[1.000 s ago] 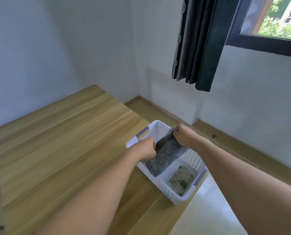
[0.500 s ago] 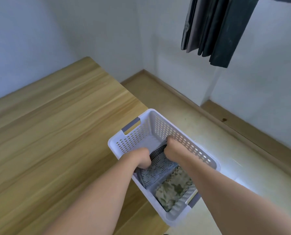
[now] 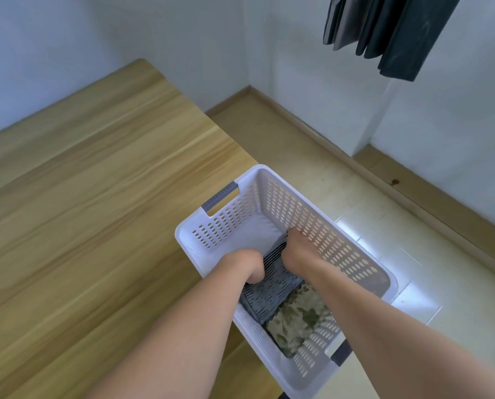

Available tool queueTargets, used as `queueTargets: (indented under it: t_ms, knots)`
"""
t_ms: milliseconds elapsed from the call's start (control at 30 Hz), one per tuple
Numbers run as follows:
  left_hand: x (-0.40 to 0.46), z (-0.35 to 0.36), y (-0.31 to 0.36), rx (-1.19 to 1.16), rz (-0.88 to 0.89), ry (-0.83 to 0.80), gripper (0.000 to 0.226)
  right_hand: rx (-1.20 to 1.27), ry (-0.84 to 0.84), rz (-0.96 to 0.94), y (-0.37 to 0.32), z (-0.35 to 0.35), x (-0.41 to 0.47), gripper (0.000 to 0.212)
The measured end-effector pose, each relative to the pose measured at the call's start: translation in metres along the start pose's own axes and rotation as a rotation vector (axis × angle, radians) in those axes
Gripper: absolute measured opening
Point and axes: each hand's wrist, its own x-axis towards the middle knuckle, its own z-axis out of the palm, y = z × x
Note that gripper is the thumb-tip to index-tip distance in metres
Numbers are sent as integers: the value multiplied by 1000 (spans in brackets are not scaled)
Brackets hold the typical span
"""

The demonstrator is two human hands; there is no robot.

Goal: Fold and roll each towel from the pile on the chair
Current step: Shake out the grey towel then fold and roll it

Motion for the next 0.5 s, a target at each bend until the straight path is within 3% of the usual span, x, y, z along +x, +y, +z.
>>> queueTargets:
  t_ms: [133,300,367,500]
  knots:
    - [5,1,-1,17,-5,-3,27,5,34,-25,-1,7,1,51]
    - [-30,-9,5,66,-1,14,26,-6,81,-39,-5,-22,-26,24]
    - [-54,-12,1,-5,46,140,25,31,153,-77,-7,-38,-51,27]
    - [-108,-1,-21,-127,150,565,22,97,278,-168,-21,-55,-113,34]
